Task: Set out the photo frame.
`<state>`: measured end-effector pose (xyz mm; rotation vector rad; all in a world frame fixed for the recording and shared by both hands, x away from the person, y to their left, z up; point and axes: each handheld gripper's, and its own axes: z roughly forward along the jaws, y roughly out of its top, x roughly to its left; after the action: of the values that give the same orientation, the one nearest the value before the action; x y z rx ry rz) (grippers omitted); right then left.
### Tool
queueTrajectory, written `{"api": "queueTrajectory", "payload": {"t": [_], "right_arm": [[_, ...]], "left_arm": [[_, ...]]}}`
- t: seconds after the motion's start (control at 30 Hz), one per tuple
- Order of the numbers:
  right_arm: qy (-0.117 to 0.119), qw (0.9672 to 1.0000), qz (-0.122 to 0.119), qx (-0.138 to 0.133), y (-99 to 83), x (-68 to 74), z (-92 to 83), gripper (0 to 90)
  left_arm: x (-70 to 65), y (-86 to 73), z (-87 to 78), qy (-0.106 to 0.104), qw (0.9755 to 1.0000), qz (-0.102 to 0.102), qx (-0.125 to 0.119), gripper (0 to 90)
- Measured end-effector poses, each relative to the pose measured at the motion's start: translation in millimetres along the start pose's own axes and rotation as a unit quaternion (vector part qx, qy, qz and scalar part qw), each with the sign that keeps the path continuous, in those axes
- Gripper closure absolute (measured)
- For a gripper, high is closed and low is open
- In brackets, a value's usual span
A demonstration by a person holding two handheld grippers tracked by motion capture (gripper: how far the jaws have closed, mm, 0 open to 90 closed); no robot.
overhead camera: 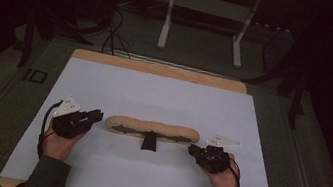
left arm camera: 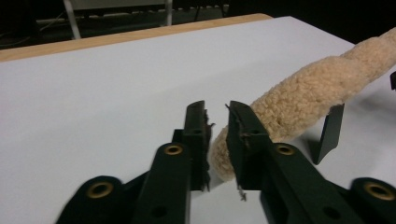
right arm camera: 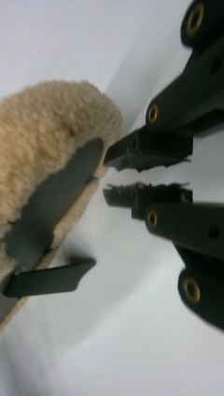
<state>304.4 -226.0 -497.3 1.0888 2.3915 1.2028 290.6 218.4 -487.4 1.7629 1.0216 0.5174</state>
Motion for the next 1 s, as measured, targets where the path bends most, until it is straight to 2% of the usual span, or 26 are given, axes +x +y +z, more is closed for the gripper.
{"api": "queueTrajectory", "payload": {"t": [0.17, 0.5, 0.73, 1.0], "right_arm": [[-0.009, 0.9999, 0.002, -0.004, 1.7, 2.4, 1.9, 89.8], [-0.022, 0.9997, -0.004, -0.003, 7.6, 8.1, 9.8, 90.0], [-0.033, 0.9994, -0.012, 0.005, 12.6, 9.3, 19.1, 90.0], [-0.032, 0.9992, -0.019, 0.015, 16.6, 10.2, 25.8, 90.0]], "left_arm": [[-2.5, -0.7, 7.0, 0.003, 0.9999, 0.014, 0.007, 90.0], [-9.1, -1.0, 16.3, -0.001, 0.9992, 0.031, 0.024, 90.0], [-10.5, -2.1, 17.4, -0.003, 0.9991, 0.034, 0.027, 90.0], [-13.2, -3.3, 15.4, -0.006, 0.9989, 0.037, 0.028, 90.0]]}}
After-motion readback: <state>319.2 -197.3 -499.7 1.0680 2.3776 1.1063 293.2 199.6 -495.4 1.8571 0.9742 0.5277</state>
